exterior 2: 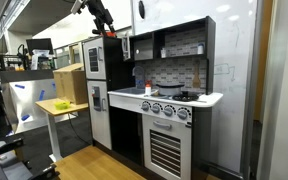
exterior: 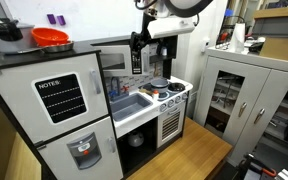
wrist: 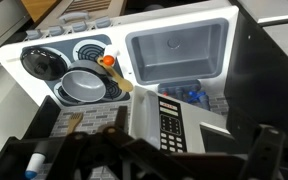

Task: Close the top cupboard door

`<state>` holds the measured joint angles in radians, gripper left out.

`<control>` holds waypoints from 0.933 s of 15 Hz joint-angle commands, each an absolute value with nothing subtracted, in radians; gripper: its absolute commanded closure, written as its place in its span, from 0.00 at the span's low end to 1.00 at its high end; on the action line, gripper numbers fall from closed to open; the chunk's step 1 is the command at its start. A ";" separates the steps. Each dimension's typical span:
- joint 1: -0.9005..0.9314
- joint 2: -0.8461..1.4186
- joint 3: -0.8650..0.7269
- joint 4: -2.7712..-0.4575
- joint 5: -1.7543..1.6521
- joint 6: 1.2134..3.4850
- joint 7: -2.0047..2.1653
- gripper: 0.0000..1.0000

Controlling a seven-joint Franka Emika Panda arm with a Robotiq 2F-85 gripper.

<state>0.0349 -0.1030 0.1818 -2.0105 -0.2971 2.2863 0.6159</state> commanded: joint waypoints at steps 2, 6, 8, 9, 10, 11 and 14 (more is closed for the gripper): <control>0.050 -0.025 0.164 -1.915 -0.298 2.244 0.618 0.00; 0.059 0.054 0.147 -1.831 -0.299 2.224 0.629 0.40; 0.066 0.090 0.134 -1.788 -0.302 2.214 0.637 0.53; 0.069 0.104 0.127 -1.767 -0.301 2.208 0.640 0.62; 0.073 0.115 0.121 -1.749 -0.301 2.202 0.642 0.67; 0.078 0.123 0.115 -1.731 -0.300 2.196 0.646 0.76; 0.092 0.151 0.094 -1.678 -0.321 2.179 0.676 0.96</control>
<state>0.0607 0.1130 0.1268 -1.7492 -0.2996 2.2266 0.6422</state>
